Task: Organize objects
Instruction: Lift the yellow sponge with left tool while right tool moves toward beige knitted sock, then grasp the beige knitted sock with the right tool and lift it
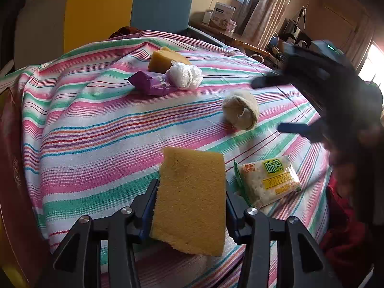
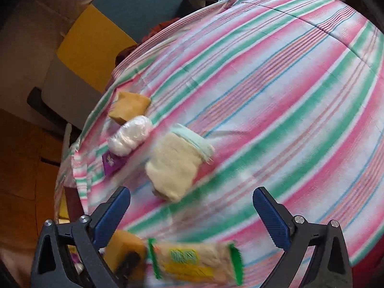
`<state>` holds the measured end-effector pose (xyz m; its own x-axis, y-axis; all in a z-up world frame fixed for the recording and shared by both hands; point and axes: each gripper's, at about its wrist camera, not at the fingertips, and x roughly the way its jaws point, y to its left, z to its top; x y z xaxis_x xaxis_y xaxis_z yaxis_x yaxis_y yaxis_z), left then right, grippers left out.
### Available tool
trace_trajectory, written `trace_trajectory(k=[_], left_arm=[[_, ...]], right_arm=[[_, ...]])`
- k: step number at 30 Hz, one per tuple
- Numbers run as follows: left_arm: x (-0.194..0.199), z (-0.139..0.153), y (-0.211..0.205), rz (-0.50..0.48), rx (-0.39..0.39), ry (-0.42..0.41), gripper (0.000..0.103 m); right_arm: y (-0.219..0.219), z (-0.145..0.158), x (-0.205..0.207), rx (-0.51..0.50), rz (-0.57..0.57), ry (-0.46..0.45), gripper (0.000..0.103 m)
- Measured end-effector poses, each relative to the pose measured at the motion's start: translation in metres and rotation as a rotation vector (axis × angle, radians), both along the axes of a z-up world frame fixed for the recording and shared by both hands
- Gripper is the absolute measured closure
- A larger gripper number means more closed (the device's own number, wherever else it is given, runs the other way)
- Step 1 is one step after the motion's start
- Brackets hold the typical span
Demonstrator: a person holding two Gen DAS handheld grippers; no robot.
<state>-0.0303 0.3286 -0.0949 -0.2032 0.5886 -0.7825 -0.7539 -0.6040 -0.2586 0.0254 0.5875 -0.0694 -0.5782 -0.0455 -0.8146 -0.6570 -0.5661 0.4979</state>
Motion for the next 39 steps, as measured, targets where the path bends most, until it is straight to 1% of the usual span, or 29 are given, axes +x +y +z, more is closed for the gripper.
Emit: trace_trajectory(k=[4, 5, 6, 7, 8, 9, 11, 14, 16, 18, 20, 24, 25, 26, 28, 30, 32, 35, 36, 38, 39], left_arm=[[-0.006, -0.001, -0.001, 0.007, 0.011, -0.039, 0.053], [-0.006, -0.002, -0.001, 0.005, 0.013, -0.036, 0.052], [-0.004, -0.002, -0.001, 0.003, 0.013, -0.030, 0.052], [-0.003, -0.002, -0.001, 0.001, 0.013, -0.021, 0.052], [-0.003, -0.002, 0.000, 0.003, 0.014, -0.020, 0.052], [-0.003, -0.003, -0.001, 0.006, 0.015, -0.025, 0.052], [-0.003, -0.003, 0.000, 0.007, 0.013, -0.031, 0.052], [-0.003, -0.005, 0.003, 0.004, 0.004, -0.028, 0.051], [-0.001, -0.005, 0.005, 0.006, -0.004, -0.017, 0.050], [0.002, -0.005, 0.006, 0.006, -0.013, -0.005, 0.050], [0.002, -0.006, 0.007, 0.011, -0.016, -0.001, 0.050], [0.005, -0.006, 0.007, 0.018, -0.019, 0.016, 0.050], [0.005, -0.006, 0.007, 0.020, -0.019, 0.017, 0.050], [0.005, -0.006, 0.006, 0.022, -0.017, 0.015, 0.050], [0.004, -0.006, 0.005, 0.024, -0.014, 0.005, 0.050], [0.004, -0.006, 0.004, 0.023, -0.011, 0.005, 0.050], [0.004, -0.006, 0.004, 0.025, -0.009, 0.008, 0.050], [0.004, -0.006, 0.005, 0.027, -0.007, 0.012, 0.050], [0.005, -0.006, 0.005, 0.028, -0.007, 0.014, 0.050], [0.006, -0.006, 0.005, 0.028, -0.009, 0.025, 0.050], [0.006, -0.006, 0.006, 0.028, -0.010, 0.028, 0.050]], right_arm=[[0.002, -0.012, -0.035, 0.018, -0.007, -0.069, 0.000], [0.002, -0.016, -0.045, 0.039, -0.001, -0.094, 0.001], [0.001, -0.018, -0.051, 0.071, 0.009, -0.120, 0.003], [-0.002, -0.017, -0.058, 0.130, 0.029, -0.149, 0.012], [-0.007, -0.015, -0.062, 0.183, 0.060, -0.176, 0.025], [-0.012, -0.013, -0.066, 0.212, 0.112, -0.186, 0.032], [-0.022, -0.011, -0.066, 0.226, 0.206, -0.196, 0.033], [-0.040, -0.013, -0.052, 0.282, 0.337, -0.197, 0.033], [-0.042, -0.018, -0.040, 0.289, 0.379, -0.172, 0.033], [-0.053, -0.022, -0.040, 0.370, 0.445, -0.194, 0.033], [-0.061, -0.023, -0.042, 0.424, 0.449, -0.214, 0.033], [-0.056, -0.021, -0.037, 0.415, 0.426, -0.198, 0.036], [-0.056, -0.021, -0.036, 0.412, 0.422, -0.192, 0.035], [-0.054, -0.020, -0.035, 0.401, 0.419, -0.180, 0.033], [-0.054, -0.020, -0.038, 0.362, 0.440, -0.146, 0.014], [-0.054, -0.020, -0.040, 0.337, 0.451, -0.145, 0.007], [-0.052, -0.019, -0.040, 0.335, 0.441, -0.154, 0.007], [-0.049, -0.010, -0.035, 0.367, 0.389, -0.135, 0.012], [-0.047, -0.008, -0.033, 0.378, 0.378, -0.126, 0.017], [-0.046, -0.009, -0.031, 0.372, 0.377, -0.136, 0.022], [-0.046, -0.013, -0.030, 0.370, 0.385, -0.152, 0.036]])
